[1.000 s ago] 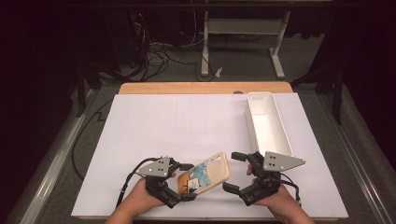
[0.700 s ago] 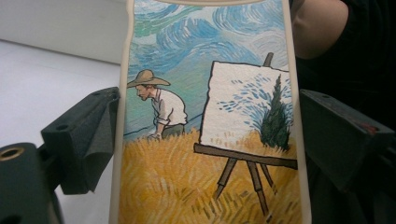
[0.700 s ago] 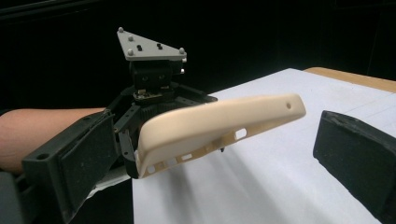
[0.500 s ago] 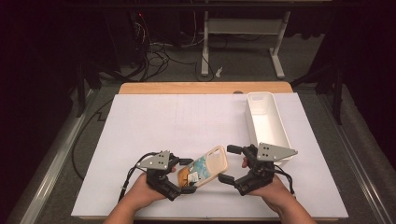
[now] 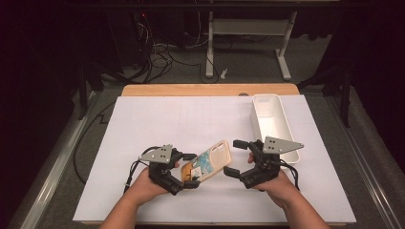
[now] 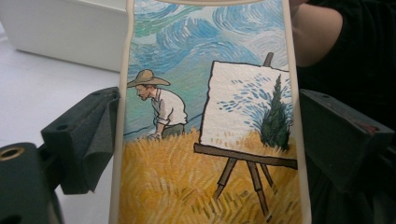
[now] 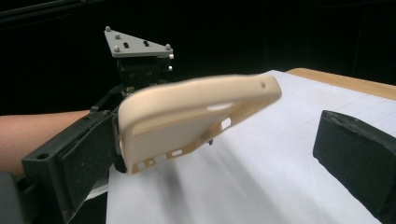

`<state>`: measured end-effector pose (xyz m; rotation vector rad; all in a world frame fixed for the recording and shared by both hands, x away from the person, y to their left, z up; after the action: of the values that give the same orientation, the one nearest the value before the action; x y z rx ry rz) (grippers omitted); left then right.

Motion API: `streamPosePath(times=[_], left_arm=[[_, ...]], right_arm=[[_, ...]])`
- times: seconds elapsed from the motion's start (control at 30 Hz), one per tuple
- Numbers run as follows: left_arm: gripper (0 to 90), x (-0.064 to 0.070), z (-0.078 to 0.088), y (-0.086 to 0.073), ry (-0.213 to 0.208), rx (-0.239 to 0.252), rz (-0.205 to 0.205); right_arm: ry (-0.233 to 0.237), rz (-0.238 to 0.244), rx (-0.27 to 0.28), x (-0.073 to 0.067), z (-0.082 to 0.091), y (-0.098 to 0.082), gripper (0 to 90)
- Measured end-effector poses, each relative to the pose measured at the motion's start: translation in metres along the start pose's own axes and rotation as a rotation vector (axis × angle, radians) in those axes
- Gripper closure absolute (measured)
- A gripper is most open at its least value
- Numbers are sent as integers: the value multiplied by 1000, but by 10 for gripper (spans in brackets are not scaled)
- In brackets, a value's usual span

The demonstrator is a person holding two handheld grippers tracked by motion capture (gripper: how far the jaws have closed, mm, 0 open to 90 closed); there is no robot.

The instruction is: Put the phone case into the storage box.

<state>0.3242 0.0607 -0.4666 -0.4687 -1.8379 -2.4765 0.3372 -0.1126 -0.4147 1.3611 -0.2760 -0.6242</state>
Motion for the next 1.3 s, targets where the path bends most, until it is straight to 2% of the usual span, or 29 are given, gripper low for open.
streamPosePath(times=[0.07,0.23,0.57,0.67,1.3], left_arm=[[114,1,-1,-1,-1,-10,-2],[114,4,-2,1,-5,-1,-15],[114,13,-7,-3,-24,-7,-21],[114,16,-10,-5,-39,-11,-23],[114,20,-14,-4,-79,1,-30]], right_arm=[[8,2,-2,-1,-1,-1,2],[18,8,-2,-5,-1,-2,2],[68,19,0,-17,3,-2,7],[76,21,1,-19,4,-2,7],[134,21,14,-29,4,-3,39]])
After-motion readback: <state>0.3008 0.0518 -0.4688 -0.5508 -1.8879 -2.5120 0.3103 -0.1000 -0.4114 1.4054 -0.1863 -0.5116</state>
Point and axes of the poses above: each handheld gripper's, and its own axes: z roughly backward along the jaws, y roughly out of its top, x roughly to its right, the point moved 8 cm from there along -z, roughly forward along the jaws, and after that the axes turned 14 degrees about -y, right-handed, at the moved point
